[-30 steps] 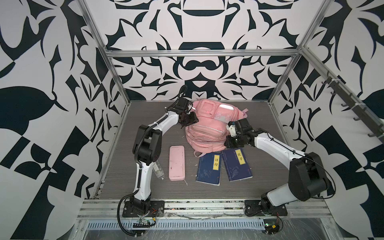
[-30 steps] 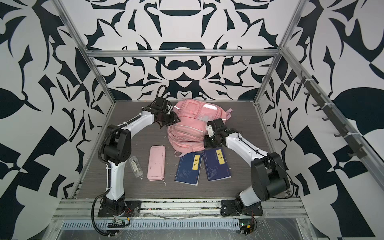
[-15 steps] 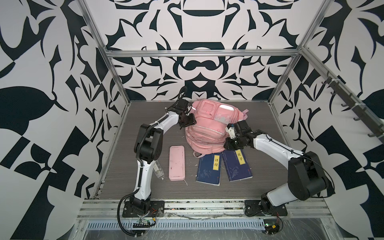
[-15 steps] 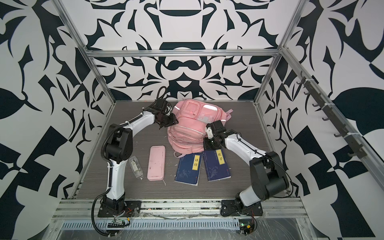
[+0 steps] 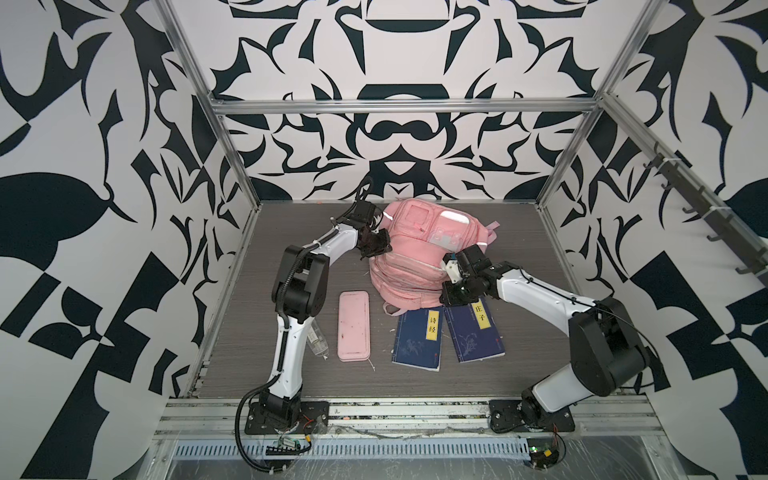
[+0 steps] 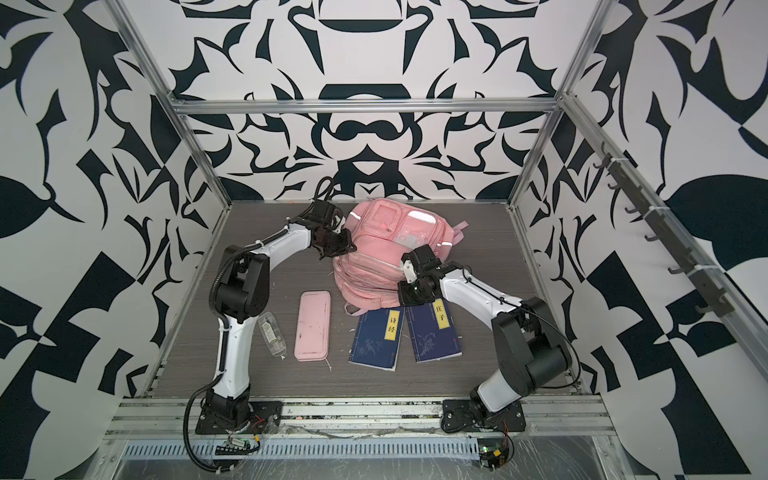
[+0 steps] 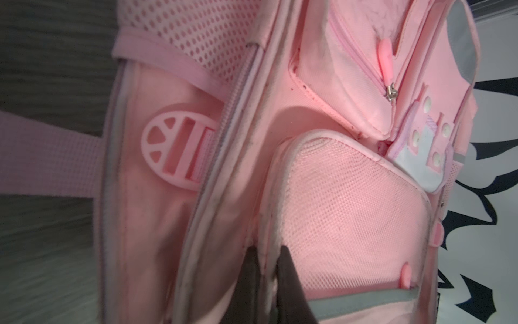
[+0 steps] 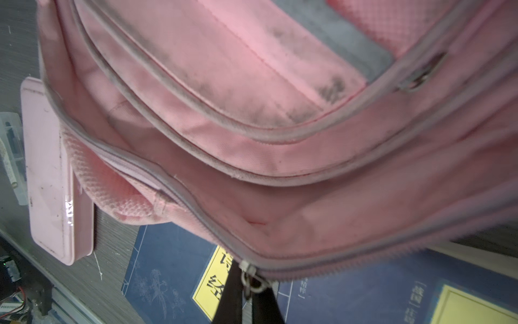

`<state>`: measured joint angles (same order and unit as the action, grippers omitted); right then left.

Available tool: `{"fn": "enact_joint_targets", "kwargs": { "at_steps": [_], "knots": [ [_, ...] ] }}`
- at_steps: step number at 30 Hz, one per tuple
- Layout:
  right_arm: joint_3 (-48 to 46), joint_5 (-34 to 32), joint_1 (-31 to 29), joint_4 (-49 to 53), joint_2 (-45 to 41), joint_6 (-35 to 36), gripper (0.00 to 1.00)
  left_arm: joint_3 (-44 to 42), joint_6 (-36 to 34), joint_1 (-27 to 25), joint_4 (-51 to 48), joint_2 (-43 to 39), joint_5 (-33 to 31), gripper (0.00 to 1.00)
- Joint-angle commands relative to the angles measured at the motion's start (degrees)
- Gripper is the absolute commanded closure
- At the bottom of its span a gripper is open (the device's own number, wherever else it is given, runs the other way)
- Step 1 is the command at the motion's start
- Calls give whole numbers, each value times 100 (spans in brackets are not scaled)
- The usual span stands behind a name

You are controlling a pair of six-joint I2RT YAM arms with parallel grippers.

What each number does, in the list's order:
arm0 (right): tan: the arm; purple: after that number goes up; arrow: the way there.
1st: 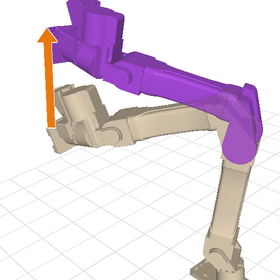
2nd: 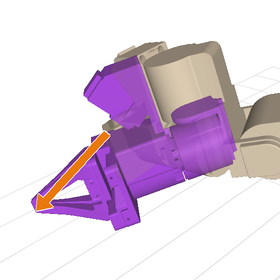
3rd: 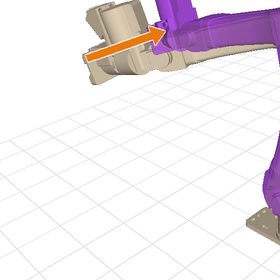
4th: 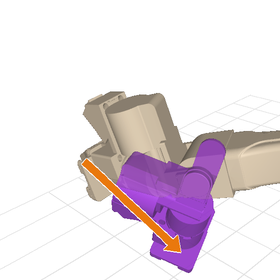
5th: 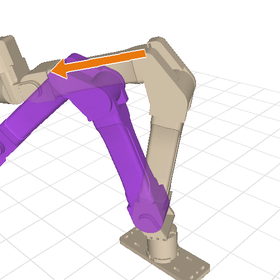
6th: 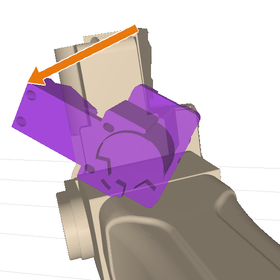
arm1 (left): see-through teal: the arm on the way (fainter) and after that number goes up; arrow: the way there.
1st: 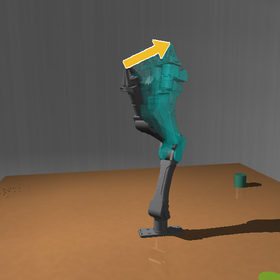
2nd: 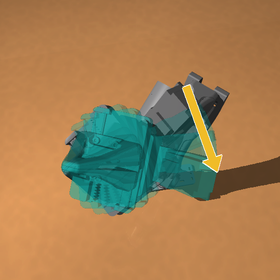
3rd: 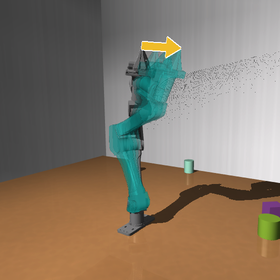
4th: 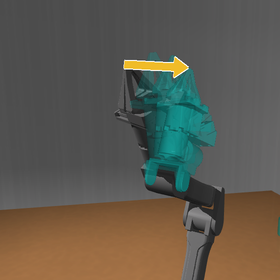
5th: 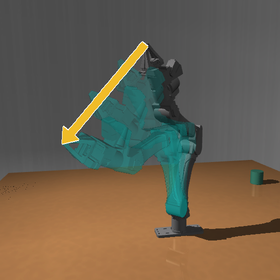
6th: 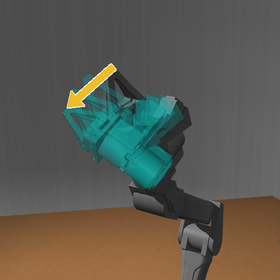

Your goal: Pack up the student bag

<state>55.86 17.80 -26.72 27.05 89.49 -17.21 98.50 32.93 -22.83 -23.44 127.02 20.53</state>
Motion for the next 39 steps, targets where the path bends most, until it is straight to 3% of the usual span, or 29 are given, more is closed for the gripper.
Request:
{"fn": "enact_joint_targets", "kwargs": {
  "at_steps": [1,9,19,25,31,36,39],
  "knots": [
    [135,334,-255,-30,78,-8,100,-459,799,109,814,-372,288,100],
    [963,527,-1071,-188,647,-237,100,-754,1402,170,1484,-647,491,100],
    [2439,757,-1503,-110,1537,-407,100,-1074,1763,285,1934,-876,502,100],
    [2699,726,-1538,-132,1773,-394,100,-1557,2149,617,2553,-1108,475,100],
    [2842,583,-1449,121,1699,-183,100,-2558,2518,1044,3313,-1794,-66,100],
    [3035,529,-1303,458,1552,60,100,-3396,2700,1087,3858,-2372,-800,100],
    [3192,604,-1257,723,1498,239,100,-3425,2862,1044,4067,-2270,-645,100]
  ]
}}
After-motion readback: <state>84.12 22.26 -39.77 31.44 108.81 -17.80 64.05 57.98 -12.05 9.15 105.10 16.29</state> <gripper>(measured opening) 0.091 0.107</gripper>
